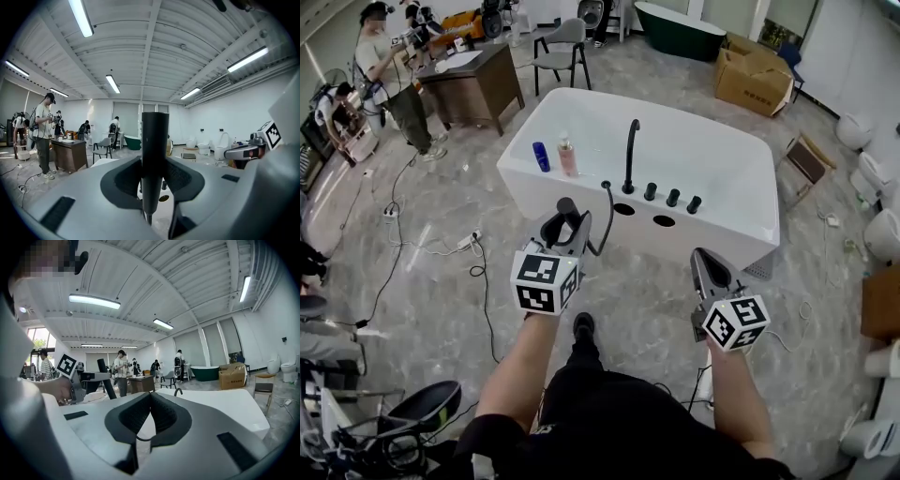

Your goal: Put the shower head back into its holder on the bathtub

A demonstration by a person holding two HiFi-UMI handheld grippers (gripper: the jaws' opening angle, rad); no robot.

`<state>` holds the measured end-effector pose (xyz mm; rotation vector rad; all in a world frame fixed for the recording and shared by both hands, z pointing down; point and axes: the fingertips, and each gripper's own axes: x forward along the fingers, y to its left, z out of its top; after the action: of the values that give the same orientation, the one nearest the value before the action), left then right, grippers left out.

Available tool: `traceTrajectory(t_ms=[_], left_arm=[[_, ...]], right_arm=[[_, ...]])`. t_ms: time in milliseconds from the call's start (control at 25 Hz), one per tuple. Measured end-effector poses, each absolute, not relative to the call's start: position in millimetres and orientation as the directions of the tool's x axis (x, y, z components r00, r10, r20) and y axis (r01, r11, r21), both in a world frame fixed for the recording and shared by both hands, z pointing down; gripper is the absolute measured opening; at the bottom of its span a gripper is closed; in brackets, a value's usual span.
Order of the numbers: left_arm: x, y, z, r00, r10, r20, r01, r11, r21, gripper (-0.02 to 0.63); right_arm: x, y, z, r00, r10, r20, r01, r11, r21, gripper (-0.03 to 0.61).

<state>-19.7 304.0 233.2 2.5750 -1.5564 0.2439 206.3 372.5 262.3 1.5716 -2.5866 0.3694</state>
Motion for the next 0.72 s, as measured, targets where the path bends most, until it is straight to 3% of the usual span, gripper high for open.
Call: traceTrajectory(t_ms=[320, 720], left_arm=[[-40.2, 174.7, 183.5, 0.562, -0.819, 0.114, -0.823, -0.568, -0.019, 0.143], [-72.9, 76.3, 241.8, 0.610, -0.764, 0.209, -0.788, -0.612, 0.064, 0.143]], right_arm=[[152.1, 262.6, 277.6, -0.452, -0.854, 0.259, -0.891, 0.416, -0.184, 0.014], [97.7, 165.5, 298.3, -0.426, -0.851, 0.306, -0.903, 0.377, -0.208, 0.014]])
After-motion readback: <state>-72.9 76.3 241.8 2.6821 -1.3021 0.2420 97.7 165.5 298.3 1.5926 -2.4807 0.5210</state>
